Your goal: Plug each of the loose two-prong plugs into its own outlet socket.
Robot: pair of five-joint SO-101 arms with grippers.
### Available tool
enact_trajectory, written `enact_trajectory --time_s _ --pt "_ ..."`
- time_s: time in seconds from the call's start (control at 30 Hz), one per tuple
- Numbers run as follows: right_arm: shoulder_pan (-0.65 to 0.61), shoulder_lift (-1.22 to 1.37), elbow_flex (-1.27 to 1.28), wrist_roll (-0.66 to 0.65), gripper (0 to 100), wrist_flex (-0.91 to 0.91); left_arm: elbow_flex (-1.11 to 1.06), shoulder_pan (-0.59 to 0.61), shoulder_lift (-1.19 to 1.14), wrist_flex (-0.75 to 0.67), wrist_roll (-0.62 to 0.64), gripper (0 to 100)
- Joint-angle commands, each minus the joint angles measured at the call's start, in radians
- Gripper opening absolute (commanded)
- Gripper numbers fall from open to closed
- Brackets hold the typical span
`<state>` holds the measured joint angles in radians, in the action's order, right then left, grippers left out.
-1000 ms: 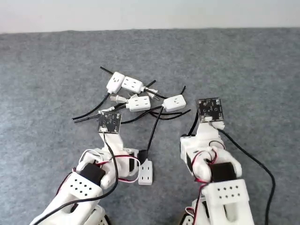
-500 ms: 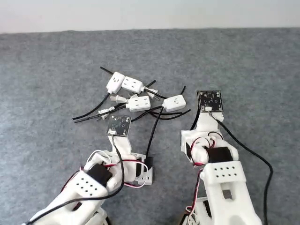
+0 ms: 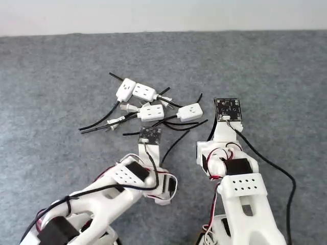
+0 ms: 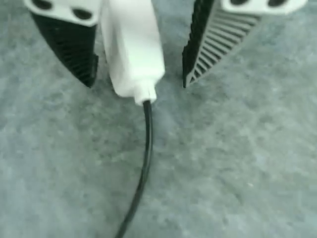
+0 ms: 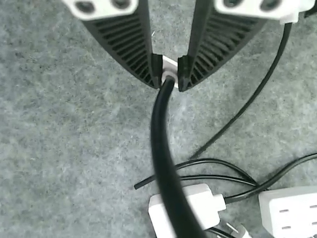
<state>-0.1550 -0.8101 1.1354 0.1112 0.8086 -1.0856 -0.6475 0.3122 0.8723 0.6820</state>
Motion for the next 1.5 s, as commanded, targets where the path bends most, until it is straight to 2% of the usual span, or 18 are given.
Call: enact_trajectory --time_s 0.0,0.2,0.27,0.33,0.37,0.4,0.67,1.0,1.2,1.33,1.4,1.47 --pt "0.012 0.001 -0.071 0.008 0.8 -0.021 0.019 -0.046 -0.002 0.008 0.015 28" --pt "0.012 0.008 -0.086 0.006 0.8 -0.019 0.01 -0.044 -0.002 0.003 -0.012 25" --pt "0.012 0.008 -0.086 0.006 0.8 -0.019 0.01 -0.043 -0.002 -0.002 -0.072 17" --pt "0.012 0.008 -0.086 0.008 0.8 -0.019 0.01 -0.04 -0.002 -0.026 -0.124 2" --pt "0.013 0.008 -0.086 0.009 0.8 -0.019 0.01 -0.028 -0.002 -0.032 -0.141 1" --pt "0.013 0.008 -0.086 0.009 0.8 -0.018 0.013 -0.009 -0.002 -0.035 -0.15 3" --pt "0.013 0.008 -0.084 0.011 0.8 -0.015 0.056 0.149 -0.002 -0.104 -0.158 1" --pt "0.013 0.002 -0.083 0.011 0.8 -0.01 0.136 0.172 -0.015 -0.43 -0.152 2" --pt "0.013 0.001 -0.081 0.006 0.8 -0.01 0.211 0.195 -0.16 -0.41 -0.152 2" --pt "0.013 0.001 -0.081 0.005 0.8 -0.01 0.277 0.206 -0.221 -0.341 -0.152 2" --pt "0.013 0.001 -0.081 0.005 0.8 -0.01 0.286 0.198 -0.23 -0.302 -0.15 8" --pt "0.013 0.001 -0.081 0.005 0.8 -0.01 0.286 0.198 -0.229 -0.282 -0.121 19"
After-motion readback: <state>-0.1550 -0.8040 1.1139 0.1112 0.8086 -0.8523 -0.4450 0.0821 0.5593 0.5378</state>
